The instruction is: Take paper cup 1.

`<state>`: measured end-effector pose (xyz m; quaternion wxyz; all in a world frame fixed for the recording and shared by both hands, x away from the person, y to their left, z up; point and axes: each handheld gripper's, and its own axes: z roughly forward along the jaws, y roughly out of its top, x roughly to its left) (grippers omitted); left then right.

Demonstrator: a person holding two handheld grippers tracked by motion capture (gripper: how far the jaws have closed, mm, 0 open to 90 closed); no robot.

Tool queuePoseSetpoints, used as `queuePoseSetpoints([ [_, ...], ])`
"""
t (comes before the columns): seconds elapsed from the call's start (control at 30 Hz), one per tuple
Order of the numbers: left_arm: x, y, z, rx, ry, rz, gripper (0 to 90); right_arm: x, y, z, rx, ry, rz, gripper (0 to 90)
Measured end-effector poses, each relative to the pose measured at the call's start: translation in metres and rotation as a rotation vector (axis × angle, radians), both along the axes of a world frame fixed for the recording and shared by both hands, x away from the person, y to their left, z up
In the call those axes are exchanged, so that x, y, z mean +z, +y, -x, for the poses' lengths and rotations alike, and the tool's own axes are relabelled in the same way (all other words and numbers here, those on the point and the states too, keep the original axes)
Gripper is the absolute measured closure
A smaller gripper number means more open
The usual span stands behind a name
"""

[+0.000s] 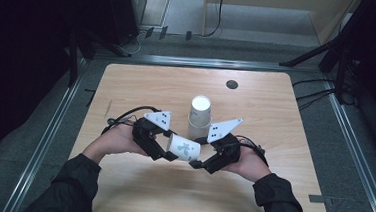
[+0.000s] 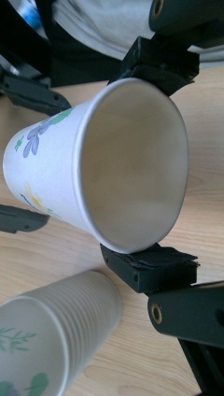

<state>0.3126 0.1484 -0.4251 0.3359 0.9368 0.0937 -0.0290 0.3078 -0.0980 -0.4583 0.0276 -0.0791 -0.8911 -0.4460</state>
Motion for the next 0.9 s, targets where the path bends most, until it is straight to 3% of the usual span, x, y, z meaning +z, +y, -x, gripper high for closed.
queuePoseSetpoints([
  [0.23, -0.008, -0.013, 0.004, -0.002, -0.025, -0.125, 27.3, -0.01, 0.01, -0.001, 0.02, -0.002, 0.038, 24.8],
  [0.43, -0.013, -0.021, 0.005, -0.007, -0.016, -0.184, 26.9, -0.021, 0.018, -0.004, 0.038, 0.005, 0.068, 26.7],
  [0.9, -0.018, -0.029, 0.007, -0.03, -0.006, -0.195, 26.2, -0.029, 0.029, 0.0, 0.081, 0.022, 0.097, 34.3],
])
